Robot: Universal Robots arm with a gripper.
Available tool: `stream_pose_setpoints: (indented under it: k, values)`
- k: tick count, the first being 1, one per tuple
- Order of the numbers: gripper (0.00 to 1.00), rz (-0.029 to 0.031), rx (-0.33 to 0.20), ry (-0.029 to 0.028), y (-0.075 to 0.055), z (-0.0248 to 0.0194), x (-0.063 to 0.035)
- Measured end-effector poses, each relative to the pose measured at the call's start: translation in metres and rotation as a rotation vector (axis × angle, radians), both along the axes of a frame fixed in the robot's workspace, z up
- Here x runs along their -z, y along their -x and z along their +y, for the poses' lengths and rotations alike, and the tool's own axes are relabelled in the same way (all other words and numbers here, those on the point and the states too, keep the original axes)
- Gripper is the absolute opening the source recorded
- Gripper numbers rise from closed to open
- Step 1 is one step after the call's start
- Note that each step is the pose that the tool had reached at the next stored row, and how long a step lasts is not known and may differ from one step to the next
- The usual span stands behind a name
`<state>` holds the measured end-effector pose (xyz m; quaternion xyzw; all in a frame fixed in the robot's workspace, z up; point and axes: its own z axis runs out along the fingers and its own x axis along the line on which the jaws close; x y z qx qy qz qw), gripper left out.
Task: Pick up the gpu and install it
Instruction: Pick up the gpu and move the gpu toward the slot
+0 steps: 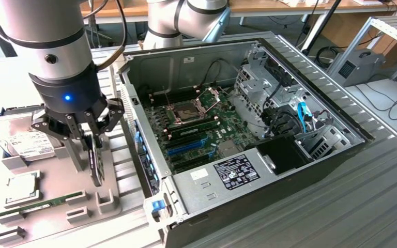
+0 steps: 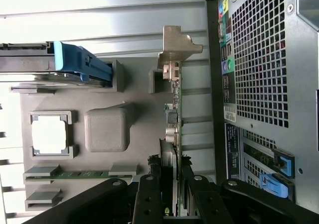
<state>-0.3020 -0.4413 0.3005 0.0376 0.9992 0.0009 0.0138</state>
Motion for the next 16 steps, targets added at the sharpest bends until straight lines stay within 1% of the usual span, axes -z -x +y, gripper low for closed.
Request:
stream_pose_setpoints:
  k: [16]
  values:
    - [0.26,-0.0001,0.0,-0.0001,0.0,0.0007,-0.0052]
